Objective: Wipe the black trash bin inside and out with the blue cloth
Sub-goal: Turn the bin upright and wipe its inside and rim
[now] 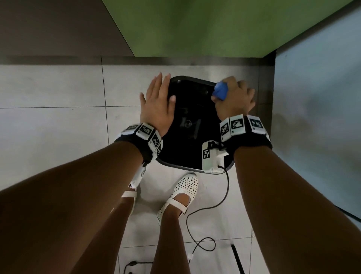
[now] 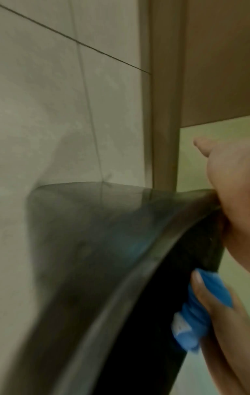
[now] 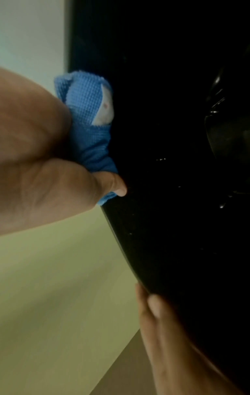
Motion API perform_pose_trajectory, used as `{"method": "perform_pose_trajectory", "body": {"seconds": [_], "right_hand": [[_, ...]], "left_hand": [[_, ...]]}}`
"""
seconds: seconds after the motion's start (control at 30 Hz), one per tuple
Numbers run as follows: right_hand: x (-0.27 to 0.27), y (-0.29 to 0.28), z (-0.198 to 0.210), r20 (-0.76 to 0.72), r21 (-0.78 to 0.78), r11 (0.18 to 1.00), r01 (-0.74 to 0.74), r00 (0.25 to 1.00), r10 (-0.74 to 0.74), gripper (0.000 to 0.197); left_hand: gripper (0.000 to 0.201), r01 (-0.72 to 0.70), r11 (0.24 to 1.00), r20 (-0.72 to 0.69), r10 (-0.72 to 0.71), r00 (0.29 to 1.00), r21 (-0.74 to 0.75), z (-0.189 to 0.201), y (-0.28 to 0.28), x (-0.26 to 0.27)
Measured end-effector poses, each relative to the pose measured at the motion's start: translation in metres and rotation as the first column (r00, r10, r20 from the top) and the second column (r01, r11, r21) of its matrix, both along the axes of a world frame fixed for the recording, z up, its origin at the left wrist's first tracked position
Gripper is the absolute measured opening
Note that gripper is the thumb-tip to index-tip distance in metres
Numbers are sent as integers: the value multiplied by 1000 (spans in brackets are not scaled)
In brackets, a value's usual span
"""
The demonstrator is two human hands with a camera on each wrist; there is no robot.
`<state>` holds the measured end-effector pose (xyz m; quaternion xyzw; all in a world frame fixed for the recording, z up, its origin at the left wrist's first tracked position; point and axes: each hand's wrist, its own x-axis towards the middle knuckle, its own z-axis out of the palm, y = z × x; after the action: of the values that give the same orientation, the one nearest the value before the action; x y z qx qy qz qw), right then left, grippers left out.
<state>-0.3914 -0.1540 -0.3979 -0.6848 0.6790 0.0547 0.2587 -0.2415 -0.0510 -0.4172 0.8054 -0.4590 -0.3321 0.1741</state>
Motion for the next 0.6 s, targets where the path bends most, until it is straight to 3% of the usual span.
{"method": "perform_pose_trajectory", "body": {"seconds": [0.1, 0.2, 0.3, 0.43, 0.6], "right_hand": [[18, -3, 2, 40, -1, 967, -254, 966, 254, 41], [40, 4, -1, 80, -53, 877, -477, 874, 480, 48], [47, 10, -5, 76, -100, 858, -503, 856, 511, 58], [39, 13, -5, 43, -120, 839, -531, 842, 538, 53], [27, 16, -2, 77, -90, 900, -427, 898, 433, 57]], "left_hand": [[47, 166, 986, 105, -168, 980, 26, 8, -23, 5], [48, 237, 965, -32, -235, 971, 115, 8, -38, 12], [49, 255, 948, -102, -239, 966, 190, 8, -33, 17], [46, 278, 938, -172, -245, 954, 208, 8, -32, 18], [40, 215, 953, -257, -158, 954, 213, 5, -34, 17]]}}
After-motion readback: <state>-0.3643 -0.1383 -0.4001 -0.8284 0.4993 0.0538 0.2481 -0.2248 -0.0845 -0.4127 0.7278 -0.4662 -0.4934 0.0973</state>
